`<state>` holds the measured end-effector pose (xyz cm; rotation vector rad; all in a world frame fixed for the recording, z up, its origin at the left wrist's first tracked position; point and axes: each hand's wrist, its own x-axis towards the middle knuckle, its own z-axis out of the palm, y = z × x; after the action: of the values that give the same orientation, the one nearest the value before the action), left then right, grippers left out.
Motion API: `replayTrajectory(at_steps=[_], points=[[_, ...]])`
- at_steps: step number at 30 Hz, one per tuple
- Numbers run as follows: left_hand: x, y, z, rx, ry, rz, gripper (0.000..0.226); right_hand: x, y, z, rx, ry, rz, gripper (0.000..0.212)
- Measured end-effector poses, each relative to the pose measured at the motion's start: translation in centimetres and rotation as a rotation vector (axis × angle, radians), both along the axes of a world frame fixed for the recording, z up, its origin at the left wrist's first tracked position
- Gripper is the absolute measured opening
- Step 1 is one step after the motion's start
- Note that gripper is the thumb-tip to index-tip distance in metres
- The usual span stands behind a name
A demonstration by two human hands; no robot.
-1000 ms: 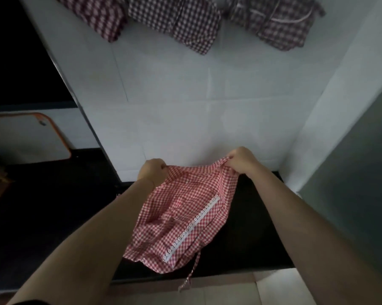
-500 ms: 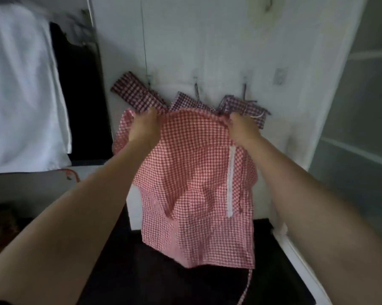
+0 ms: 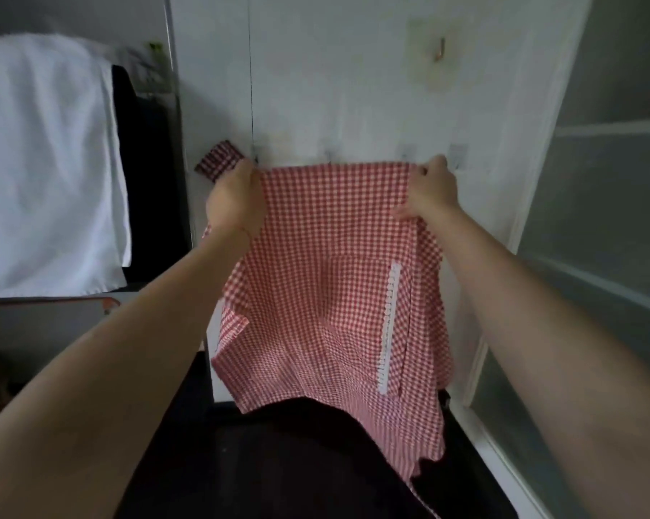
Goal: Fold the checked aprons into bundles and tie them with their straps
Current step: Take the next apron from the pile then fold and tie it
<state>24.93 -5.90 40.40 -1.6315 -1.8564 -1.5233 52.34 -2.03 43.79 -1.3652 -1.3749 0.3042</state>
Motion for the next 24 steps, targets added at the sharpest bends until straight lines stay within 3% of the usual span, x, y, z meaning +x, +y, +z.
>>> replayTrajectory(at_steps=[2, 4, 8, 11, 13, 15, 17, 19, 22, 24], points=[[-0.1, -0.2, 1.8, 0.080, -0.017, 0.017, 0.032, -0.3, -0.9, 1.5, 0.198, -0.127, -0.104, 0.015], [-0.7, 0.6, 2.2, 0.014, 0.041, 0.028, 0.035, -0.2, -0.5, 1.9, 0.176, -0.287, -0.169, 0.024], [-2.1, 3.8, -1.8, -0.542, 0.292, 0.029, 0.041, -0.1, 2.6, -2.2, -0.389, -0.765, -0.105, 0.036], [-2.5, 5.3, -6.0, -0.796, 0.279, 0.005, 0.043, -0.5, 4.7, -6.9, -0.561, -0.749, 0.024, 0.033], [-3.1, 6.0, -7.2, -0.691, 0.247, 0.019, 0.035, -0.7, 6.0, -8.6, -0.364, -0.677, 0.052, 0.031], [-3.6, 6.0, -6.7, -0.333, 0.177, 0.052, 0.027, -0.9, 6.2, -8.8, -0.059, -0.495, 0.045, 0.027], [-3.9, 5.6, -5.3, 0.020, 0.147, 0.075, 0.018, -1.0, 5.8, -7.8, 0.196, -0.429, 0.037, 0.023], [-4.0, 5.1, -4.4, 0.174, 0.220, 0.081, 0.015, -1.2, 4.9, -6.9, 0.296, -0.478, 0.006, 0.022], [-3.5, 4.3, -5.3, 0.078, 0.341, 0.086, 0.021, -1.3, 3.9, -7.2, 0.310, -0.592, -0.073, 0.022], [-3.1, 3.7, -8.0, -0.324, 0.391, 0.062, 0.033, -1.3, 2.7, -8.7, 0.045, -0.668, -0.038, 0.028]])
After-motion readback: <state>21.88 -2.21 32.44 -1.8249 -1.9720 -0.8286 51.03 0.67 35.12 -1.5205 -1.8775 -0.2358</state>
